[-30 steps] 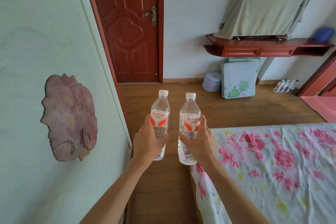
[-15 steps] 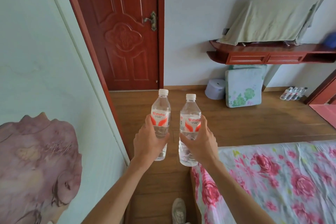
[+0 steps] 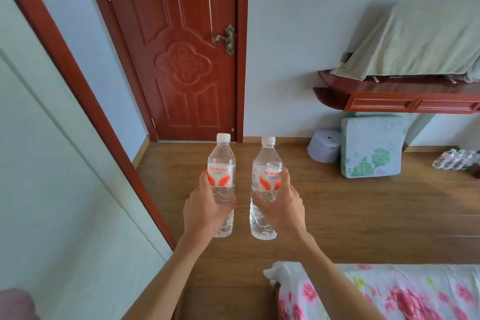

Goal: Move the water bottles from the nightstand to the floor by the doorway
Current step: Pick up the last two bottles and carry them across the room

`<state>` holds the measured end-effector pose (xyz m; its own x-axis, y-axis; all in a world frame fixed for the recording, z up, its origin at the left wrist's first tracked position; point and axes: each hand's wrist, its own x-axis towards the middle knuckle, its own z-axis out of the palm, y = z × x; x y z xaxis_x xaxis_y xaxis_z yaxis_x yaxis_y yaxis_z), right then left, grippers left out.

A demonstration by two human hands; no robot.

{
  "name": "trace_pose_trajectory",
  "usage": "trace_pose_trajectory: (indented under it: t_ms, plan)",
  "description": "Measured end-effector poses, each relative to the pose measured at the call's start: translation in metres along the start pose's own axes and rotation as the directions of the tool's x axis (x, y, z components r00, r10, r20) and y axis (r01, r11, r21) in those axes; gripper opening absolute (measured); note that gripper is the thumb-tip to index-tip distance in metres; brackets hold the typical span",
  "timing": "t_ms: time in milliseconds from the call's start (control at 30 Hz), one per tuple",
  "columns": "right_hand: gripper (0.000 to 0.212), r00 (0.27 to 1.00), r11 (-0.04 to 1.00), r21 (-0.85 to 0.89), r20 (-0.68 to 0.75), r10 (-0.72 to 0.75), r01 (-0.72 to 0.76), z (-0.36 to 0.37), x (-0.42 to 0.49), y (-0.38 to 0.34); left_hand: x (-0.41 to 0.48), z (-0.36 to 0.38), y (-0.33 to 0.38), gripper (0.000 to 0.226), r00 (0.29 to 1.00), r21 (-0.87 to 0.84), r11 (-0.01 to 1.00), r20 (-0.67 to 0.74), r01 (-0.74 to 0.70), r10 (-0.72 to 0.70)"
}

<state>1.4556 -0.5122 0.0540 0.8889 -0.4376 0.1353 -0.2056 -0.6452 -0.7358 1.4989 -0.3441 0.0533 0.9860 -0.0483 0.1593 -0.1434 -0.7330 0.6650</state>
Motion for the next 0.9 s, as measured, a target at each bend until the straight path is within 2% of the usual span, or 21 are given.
trace_pose_trajectory:
  t_ms: [233, 533, 900]
  plan:
    - [0.085, 1.000, 1.000, 0.010, 0.013, 0.000, 0.000, 0.010, 0.068, 0.002, 0.071, 0.021, 0.003, 0.072, 1.000, 0.009, 1.000, -0.005, 0.008, -0.008]
    - [0.081, 0.997, 0.996, -0.033, -0.001, 0.080, -0.080, 0.042, 0.153, 0.008, 0.169, 0.053, 0.001, 0.057, 0.999, 0.015, 1.000, 0.047, -0.016, 0.016]
    - [0.079, 0.967, 0.979, -0.011, -0.156, 0.200, -0.204, 0.070, 0.284, 0.003, 0.312, 0.096, 0.024, 0.060, 0.976, -0.072, 0.985, 0.140, -0.158, 0.166]
